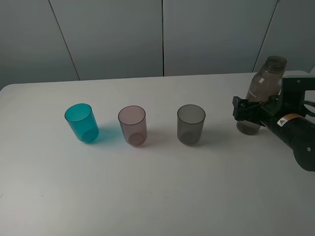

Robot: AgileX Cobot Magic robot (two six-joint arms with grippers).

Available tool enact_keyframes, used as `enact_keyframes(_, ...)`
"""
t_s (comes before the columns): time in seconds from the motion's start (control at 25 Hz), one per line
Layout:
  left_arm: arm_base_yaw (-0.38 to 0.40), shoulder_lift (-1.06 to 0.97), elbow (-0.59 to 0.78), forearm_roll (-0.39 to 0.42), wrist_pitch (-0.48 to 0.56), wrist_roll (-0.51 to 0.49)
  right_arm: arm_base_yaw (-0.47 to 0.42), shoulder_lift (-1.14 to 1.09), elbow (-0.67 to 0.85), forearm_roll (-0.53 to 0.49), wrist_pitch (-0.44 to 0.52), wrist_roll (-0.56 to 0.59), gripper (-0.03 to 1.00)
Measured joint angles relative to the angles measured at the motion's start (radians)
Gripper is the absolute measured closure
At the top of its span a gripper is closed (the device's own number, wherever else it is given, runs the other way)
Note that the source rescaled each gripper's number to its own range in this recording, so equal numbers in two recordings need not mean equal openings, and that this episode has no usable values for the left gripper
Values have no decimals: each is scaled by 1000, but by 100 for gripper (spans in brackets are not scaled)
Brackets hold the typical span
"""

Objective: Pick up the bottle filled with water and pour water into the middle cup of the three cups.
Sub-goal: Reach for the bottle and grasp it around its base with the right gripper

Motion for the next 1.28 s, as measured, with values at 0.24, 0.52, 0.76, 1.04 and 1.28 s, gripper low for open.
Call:
enact_keyframes(0.24,0,0,0,0,0,0,0,0,-20,1,0,0,-3)
enact_keyframes(0.52,0,0,0,0,0,0,0,0,-26,5,0,0,-3)
enact_keyframes(0.76,0,0,0,0,0,0,0,0,-30,23,0,0,-3)
enact_keyframes(1.04,0,0,0,0,0,0,0,16,-37,23,0,-4,-3)
enact_keyframes(1.28,0,0,0,0,0,0,0,42,-48,23,-2,-4,-3)
